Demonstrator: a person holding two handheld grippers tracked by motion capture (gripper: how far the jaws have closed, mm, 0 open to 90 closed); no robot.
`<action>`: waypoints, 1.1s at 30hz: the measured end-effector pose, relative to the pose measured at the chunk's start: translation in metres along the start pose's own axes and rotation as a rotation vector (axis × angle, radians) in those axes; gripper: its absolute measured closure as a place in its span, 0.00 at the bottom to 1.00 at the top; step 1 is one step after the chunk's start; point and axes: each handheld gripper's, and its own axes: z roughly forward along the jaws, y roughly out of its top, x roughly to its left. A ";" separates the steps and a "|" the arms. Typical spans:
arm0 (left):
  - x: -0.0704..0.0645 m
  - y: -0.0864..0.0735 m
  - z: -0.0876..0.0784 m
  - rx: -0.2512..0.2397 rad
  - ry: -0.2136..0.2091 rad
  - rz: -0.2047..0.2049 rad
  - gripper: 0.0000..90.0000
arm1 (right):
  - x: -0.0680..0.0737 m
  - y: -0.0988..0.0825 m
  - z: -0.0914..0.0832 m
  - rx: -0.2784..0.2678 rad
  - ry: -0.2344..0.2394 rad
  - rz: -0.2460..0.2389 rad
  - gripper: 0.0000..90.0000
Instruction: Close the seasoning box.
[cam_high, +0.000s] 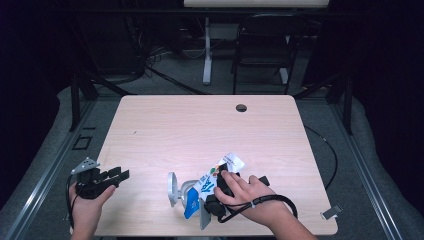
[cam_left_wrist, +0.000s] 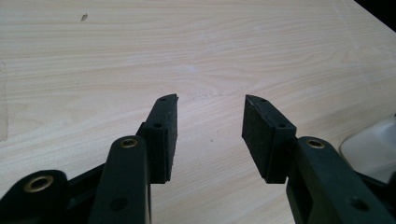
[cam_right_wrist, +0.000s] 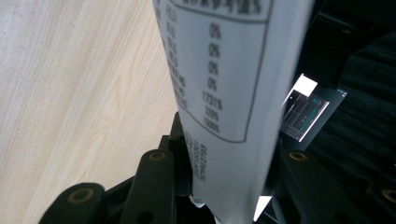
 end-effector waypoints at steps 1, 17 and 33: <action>0.000 0.000 0.000 -0.001 0.000 -0.001 0.62 | 0.000 0.000 0.000 0.000 -0.001 0.001 0.76; 0.001 0.000 0.000 -0.005 0.002 -0.005 0.63 | -0.001 0.001 -0.001 0.010 -0.006 -0.009 0.78; 0.001 0.000 0.000 -0.005 0.003 -0.003 0.62 | 0.001 0.000 0.001 -0.033 -0.004 0.027 0.80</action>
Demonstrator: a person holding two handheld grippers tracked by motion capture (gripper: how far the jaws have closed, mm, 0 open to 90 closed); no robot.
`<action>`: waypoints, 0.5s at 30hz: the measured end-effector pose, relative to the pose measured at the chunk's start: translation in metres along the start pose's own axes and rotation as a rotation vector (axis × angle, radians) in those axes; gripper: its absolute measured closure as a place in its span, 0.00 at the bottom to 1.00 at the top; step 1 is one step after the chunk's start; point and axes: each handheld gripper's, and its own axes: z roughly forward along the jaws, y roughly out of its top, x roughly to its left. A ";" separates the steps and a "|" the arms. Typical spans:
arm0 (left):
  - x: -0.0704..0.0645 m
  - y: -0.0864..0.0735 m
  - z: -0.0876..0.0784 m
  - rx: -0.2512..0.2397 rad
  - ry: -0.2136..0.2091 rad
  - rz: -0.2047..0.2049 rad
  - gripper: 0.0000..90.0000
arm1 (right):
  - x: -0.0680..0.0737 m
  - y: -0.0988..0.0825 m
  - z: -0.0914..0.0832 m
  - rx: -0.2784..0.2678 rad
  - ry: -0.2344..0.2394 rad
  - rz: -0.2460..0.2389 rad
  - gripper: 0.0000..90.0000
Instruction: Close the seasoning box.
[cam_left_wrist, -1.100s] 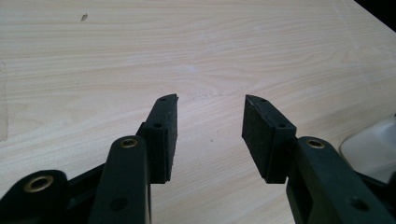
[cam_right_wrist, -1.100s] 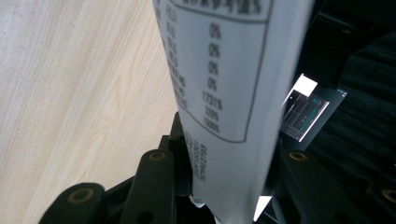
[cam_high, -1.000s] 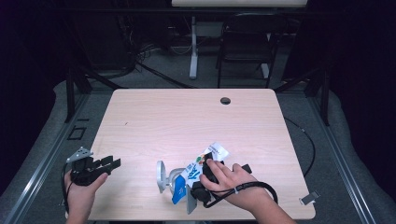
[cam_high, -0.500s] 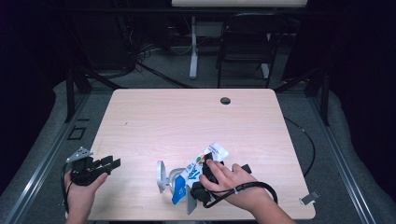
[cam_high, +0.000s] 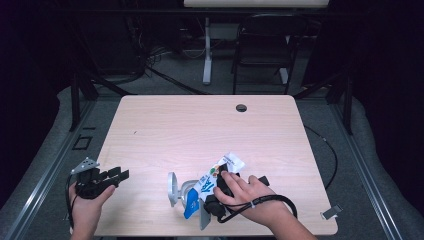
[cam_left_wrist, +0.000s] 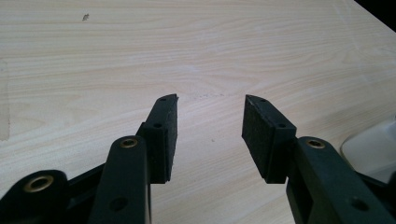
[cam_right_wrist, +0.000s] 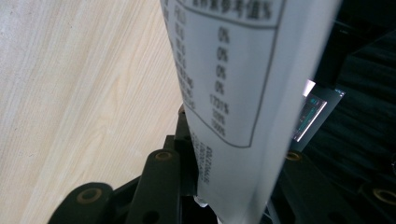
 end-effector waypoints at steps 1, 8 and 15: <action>0.000 0.000 0.000 0.000 0.000 0.000 0.62 | -0.001 0.000 -0.001 0.010 -0.002 -0.010 0.80; 0.000 0.000 0.000 -0.001 0.000 -0.001 0.63 | -0.002 0.001 -0.003 0.033 -0.014 -0.036 0.80; 0.000 0.000 0.000 -0.001 0.000 -0.001 0.62 | -0.001 0.000 -0.004 0.037 -0.007 -0.032 0.81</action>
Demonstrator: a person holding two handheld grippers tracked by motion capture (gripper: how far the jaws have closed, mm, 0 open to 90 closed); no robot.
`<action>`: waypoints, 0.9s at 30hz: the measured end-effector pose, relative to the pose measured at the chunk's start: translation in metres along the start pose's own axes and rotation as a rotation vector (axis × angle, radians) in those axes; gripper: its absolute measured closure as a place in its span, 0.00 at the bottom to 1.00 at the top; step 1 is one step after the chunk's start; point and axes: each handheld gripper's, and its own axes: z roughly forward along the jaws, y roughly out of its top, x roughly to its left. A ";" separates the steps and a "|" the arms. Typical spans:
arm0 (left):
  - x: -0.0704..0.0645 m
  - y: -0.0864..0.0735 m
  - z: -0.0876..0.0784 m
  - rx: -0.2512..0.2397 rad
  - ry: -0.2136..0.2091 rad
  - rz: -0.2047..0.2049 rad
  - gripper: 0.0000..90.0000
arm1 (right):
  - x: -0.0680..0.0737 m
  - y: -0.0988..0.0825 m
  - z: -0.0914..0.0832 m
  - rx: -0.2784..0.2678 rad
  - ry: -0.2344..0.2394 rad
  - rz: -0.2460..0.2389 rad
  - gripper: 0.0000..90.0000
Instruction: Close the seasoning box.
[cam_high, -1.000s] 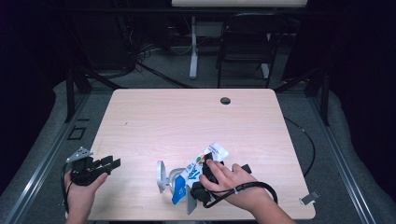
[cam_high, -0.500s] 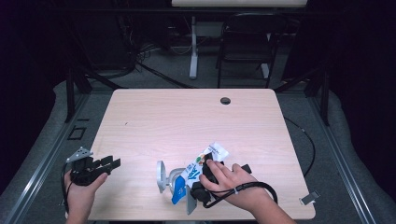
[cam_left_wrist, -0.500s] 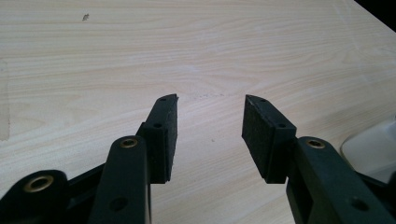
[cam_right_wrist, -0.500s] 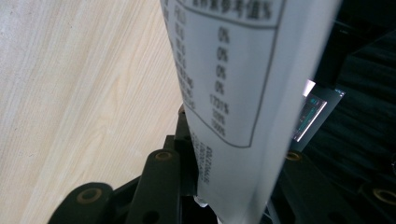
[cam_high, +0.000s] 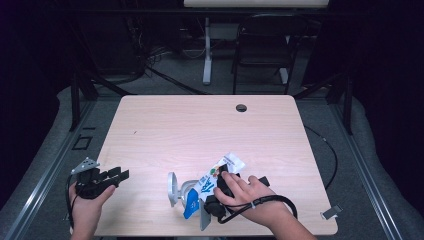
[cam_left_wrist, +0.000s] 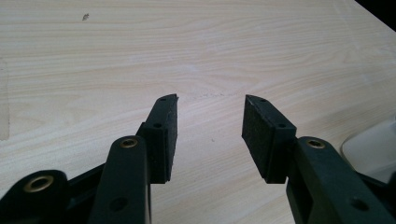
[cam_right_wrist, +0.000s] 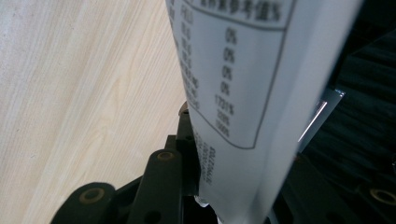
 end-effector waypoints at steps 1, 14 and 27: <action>0.000 0.000 0.000 0.001 0.000 0.000 0.62 | 0.000 0.000 0.000 0.003 0.000 -0.002 0.82; 0.001 -0.001 0.001 0.000 0.001 0.000 0.63 | 0.002 0.001 0.000 -0.008 0.015 0.009 0.88; 0.001 -0.001 0.001 0.001 0.001 -0.003 0.62 | 0.001 0.000 -0.001 -0.023 0.053 0.059 0.93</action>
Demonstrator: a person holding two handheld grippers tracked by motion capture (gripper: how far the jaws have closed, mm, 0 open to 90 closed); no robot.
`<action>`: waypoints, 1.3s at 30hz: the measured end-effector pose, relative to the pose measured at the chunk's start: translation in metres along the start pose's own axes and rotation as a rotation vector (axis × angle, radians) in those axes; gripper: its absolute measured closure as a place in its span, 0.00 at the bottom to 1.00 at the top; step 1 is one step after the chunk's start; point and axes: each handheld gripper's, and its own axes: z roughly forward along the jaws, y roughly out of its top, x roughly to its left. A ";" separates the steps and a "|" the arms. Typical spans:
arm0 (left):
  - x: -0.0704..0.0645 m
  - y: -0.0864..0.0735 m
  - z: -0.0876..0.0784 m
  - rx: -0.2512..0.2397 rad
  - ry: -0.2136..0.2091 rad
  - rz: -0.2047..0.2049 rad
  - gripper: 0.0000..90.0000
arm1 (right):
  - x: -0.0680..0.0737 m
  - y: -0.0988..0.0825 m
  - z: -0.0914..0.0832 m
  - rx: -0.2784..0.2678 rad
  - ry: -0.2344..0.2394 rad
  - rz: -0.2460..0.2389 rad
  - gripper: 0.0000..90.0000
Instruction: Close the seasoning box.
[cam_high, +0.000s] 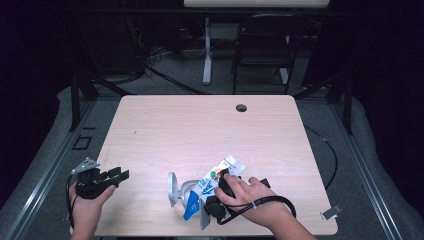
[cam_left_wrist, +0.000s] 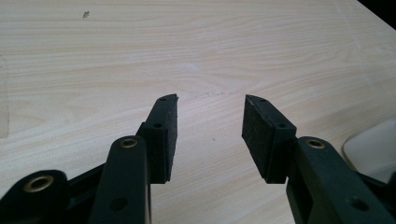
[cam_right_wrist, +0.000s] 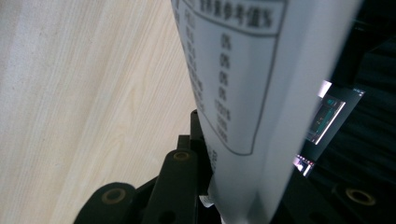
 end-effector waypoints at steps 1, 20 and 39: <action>0.000 0.000 0.000 0.000 0.000 0.000 0.62 | 0.000 -0.001 0.000 -0.011 0.003 0.010 0.93; 0.000 0.000 0.001 0.012 0.000 0.001 0.62 | -0.002 -0.004 -0.004 -0.011 0.042 0.066 0.95; 0.002 -0.001 0.003 0.012 0.003 -0.001 0.62 | 0.002 -0.016 -0.002 -0.112 0.138 0.291 0.95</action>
